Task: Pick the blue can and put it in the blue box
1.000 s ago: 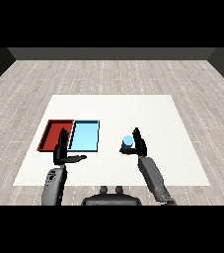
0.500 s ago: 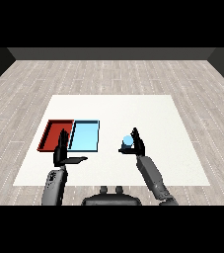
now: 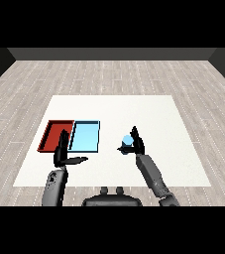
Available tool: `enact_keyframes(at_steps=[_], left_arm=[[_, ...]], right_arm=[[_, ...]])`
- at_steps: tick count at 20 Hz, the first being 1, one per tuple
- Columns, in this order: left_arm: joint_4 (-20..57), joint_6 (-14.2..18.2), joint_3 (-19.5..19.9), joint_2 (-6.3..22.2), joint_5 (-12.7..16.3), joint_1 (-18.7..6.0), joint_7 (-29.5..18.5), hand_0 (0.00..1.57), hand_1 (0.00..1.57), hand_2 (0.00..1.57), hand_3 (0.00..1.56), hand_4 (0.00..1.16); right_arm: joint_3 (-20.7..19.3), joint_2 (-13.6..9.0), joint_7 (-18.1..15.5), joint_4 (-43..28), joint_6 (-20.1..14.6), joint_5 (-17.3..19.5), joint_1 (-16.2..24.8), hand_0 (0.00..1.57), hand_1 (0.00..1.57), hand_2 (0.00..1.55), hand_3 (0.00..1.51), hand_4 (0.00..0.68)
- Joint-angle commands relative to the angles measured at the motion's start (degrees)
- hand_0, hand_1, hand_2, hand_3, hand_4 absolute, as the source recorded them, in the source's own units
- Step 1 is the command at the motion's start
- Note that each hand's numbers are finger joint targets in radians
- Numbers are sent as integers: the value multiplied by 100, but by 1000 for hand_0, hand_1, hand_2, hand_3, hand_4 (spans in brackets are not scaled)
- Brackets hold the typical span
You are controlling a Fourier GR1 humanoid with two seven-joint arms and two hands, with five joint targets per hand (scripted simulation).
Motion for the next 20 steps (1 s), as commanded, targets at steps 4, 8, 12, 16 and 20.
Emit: enact_keyframes(at_steps=[4,8,12,16,20], left_arm=[[-480,-121,125,126,255,61,460,0,0,0,0,0],[2,-73,-88,-56,54,-11,64,0,0,0,0,0],[60,-140,73,83,105,-93,2,0,0,0,0,0],[-373,-96,84,129,125,-116,298,0,0,0,0,0],[191,-27,-56,-42,-95,-63,-167,0,0,0,0,0]], right_arm=[[97,28,-744,591,-111,-301,-30,0,0,0,0,0],[605,28,-553,983,-966,-414,-214,1380,1380,1405,1390,417],[346,27,-135,928,-1218,-215,-540,1474,1474,1459,1438,554],[-135,28,-372,1482,-659,-133,-911,1456,1456,1449,1419,523],[344,26,-221,372,-1090,157,-446,1465,1465,1467,1324,448]])
